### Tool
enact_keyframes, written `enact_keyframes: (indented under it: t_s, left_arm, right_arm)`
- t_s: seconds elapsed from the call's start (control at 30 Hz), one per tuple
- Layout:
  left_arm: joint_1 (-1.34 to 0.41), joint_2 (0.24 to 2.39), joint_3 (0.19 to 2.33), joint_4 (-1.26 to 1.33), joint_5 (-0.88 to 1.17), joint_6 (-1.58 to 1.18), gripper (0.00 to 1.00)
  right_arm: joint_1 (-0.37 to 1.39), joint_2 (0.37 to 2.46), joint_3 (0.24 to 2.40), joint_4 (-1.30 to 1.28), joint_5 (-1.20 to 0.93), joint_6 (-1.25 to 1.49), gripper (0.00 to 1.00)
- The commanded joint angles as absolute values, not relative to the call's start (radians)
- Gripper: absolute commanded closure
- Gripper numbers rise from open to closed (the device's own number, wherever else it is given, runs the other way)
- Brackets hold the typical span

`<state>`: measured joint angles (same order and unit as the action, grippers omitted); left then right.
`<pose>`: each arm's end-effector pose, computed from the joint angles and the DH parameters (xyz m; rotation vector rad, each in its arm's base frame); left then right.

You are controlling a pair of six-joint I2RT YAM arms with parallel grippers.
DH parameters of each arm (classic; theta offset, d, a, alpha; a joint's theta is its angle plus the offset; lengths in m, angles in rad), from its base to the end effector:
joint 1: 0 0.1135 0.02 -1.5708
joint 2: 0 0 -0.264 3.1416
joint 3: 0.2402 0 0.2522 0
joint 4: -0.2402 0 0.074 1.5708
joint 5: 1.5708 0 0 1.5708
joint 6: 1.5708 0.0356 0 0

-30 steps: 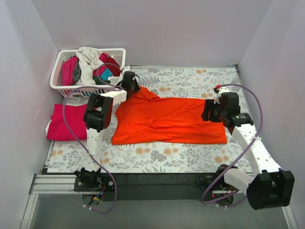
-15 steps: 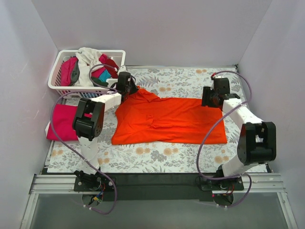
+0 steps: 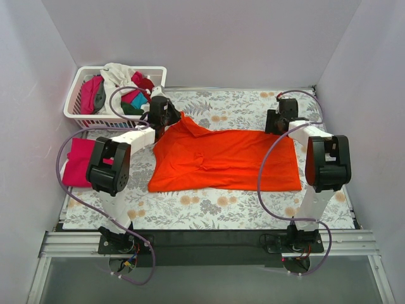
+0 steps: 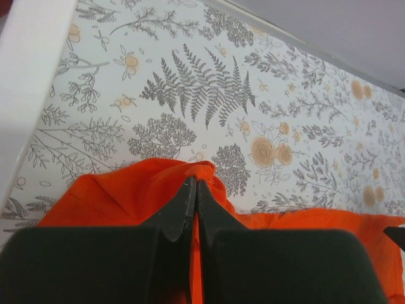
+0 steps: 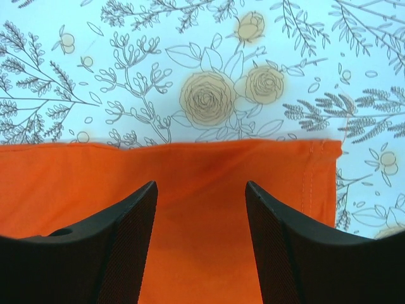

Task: Fold and stack the t-shirts
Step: Fold the tshirt

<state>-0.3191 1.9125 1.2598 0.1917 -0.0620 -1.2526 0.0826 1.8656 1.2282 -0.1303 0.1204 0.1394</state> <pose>0.4162 -0.1352 0.2124 -1.0083 1.9088 -0.8992 0.4069 0.0294 0.1926 0.1258 2.3283 -0.0300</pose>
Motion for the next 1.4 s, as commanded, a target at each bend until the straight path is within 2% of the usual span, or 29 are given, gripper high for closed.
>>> enact_keyframes:
  t_s: [0.0,0.67,0.97,1.2,1.37]
  left_arm:
    - [-0.319,1.815,1.23,0.196,-0.045,-1.244,1.0]
    - [-0.334,1.692,1.117,0.204,-0.023,-1.244,1.0]
    - [-0.342,1.66,1.092,0.201,-0.032,-1.239,1.0]
    - [-0.342,1.652,1.094,0.193,-0.041,-1.233,1.0]
    - [-0.344,1.641,1.088,0.19,-0.038,-1.232,1.0]
  right_arm:
    - [0.083,1.891,1.288,-0.035,0.118,0.106,0.48]
    - [0.083,2.066,1.367,-0.092,0.008,0.135,0.49]
    - [0.091,2.169,1.528,-0.17,-0.035,0.124,0.5]
    - [0.089,2.028,1.451,-0.104,-0.035,0.123,0.49]
    - [0.077,1.964,1.437,-0.09,0.049,0.117,0.46]
